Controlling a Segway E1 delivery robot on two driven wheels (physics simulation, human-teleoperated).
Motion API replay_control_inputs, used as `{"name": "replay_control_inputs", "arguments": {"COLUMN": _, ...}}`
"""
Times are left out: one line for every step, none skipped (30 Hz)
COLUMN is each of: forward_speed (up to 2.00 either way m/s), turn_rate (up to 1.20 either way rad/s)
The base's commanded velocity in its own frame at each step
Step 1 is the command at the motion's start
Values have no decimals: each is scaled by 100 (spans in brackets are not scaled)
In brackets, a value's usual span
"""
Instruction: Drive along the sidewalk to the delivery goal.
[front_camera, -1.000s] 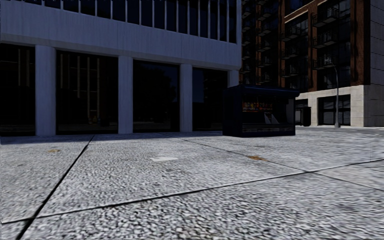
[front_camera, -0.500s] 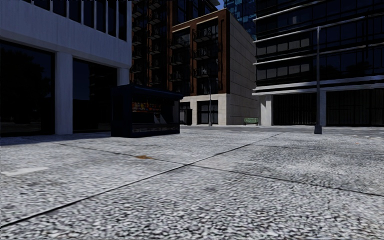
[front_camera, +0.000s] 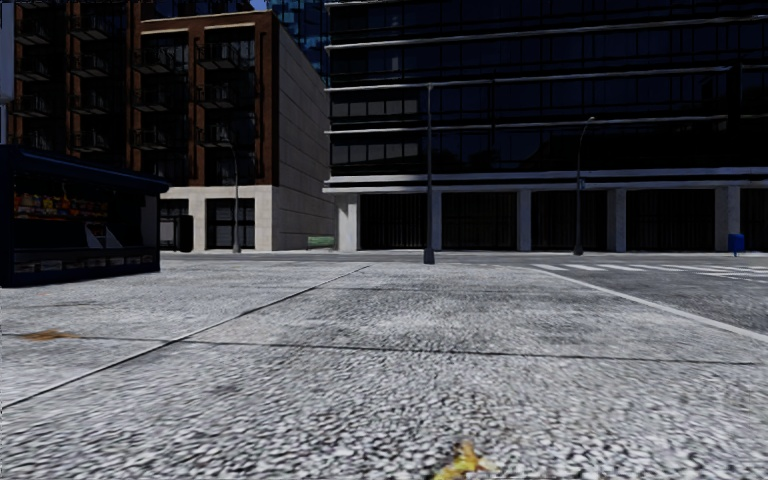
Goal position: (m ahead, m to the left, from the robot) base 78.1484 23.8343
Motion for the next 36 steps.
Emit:
{"name": "replay_control_inputs", "arguments": {"forward_speed": 0, "turn_rate": 0}}
{"name": "replay_control_inputs", "arguments": {"forward_speed": 0, "turn_rate": 0}}
{"name": "replay_control_inputs", "arguments": {"forward_speed": 0, "turn_rate": 0}}
{"name": "replay_control_inputs", "arguments": {"forward_speed": 0, "turn_rate": 0}}
{"name": "replay_control_inputs", "arguments": {"forward_speed": 0, "turn_rate": 0}}
{"name": "replay_control_inputs", "arguments": {"forward_speed": 0, "turn_rate": 0}}
{"name": "replay_control_inputs", "arguments": {"forward_speed": 0, "turn_rate": 0}}
{"name": "replay_control_inputs", "arguments": {"forward_speed": 0, "turn_rate": 0}}
{"name": "replay_control_inputs", "arguments": {"forward_speed": 0, "turn_rate": 0}}
{"name": "replay_control_inputs", "arguments": {"forward_speed": 0, "turn_rate": 0}}
{"name": "replay_control_inputs", "arguments": {"forward_speed": 35, "turn_rate": 0}}
{"name": "replay_control_inputs", "arguments": {"forward_speed": 35, "turn_rate": 0}}
{"name": "replay_control_inputs", "arguments": {"forward_speed": 71, "turn_rate": 0}}
{"name": "replay_control_inputs", "arguments": {"forward_speed": 119, "turn_rate": 0}}
{"name": "replay_control_inputs", "arguments": {"forward_speed": 153, "turn_rate": 0}}
{"name": "replay_control_inputs", "arguments": {"forward_speed": 168, "turn_rate": 0}}
{"name": "replay_control_inputs", "arguments": {"forward_speed": 168, "turn_rate": 0}}
{"name": "replay_control_inputs", "arguments": {"forward_speed": 175, "turn_rate": 0}}
{"name": "replay_control_inputs", "arguments": {"forward_speed": 178, "turn_rate": 0}}
{"name": "replay_control_inputs", "arguments": {"forward_speed": 181, "turn_rate": 0}}
{"name": "replay_control_inputs", "arguments": {"forward_speed": 183, "turn_rate": 0}}
{"name": "replay_control_inputs", "arguments": {"forward_speed": 183, "turn_rate": 0}}
{"name": "replay_control_inputs", "arguments": {"forward_speed": 183, "turn_rate": 0}}
{"name": "replay_control_inputs", "arguments": {"forward_speed": 183, "turn_rate": 0}}
{"name": "replay_control_inputs", "arguments": {"forward_speed": 184, "turn_rate": 0}}
{"name": "replay_control_inputs", "arguments": {"forward_speed": 184, "turn_rate": 0}}
{"name": "replay_control_inputs", "arguments": {"forward_speed": 184, "turn_rate": 0}}
{"name": "replay_control_inputs", "arguments": {"forward_speed": 184, "turn_rate": 0}}
{"name": "replay_control_inputs", "arguments": {"forward_speed": 184, "turn_rate": 0}}
{"name": "replay_control_inputs", "arguments": {"forward_speed": 184, "turn_rate": 0}}
{"name": "replay_control_inputs", "arguments": {"forward_speed": 184, "turn_rate": 0}}
{"name": "replay_control_inputs", "arguments": {"forward_speed": 184, "turn_rate": 0}}
{"name": "replay_control_inputs", "arguments": {"forward_speed": 184, "turn_rate": 0}}
{"name": "replay_control_inputs", "arguments": {"forward_speed": 184, "turn_rate": 0}}
{"name": "replay_control_inputs", "arguments": {"forward_speed": 184, "turn_rate": 0}}
{"name": "replay_control_inputs", "arguments": {"forward_speed": 184, "turn_rate": 0}}
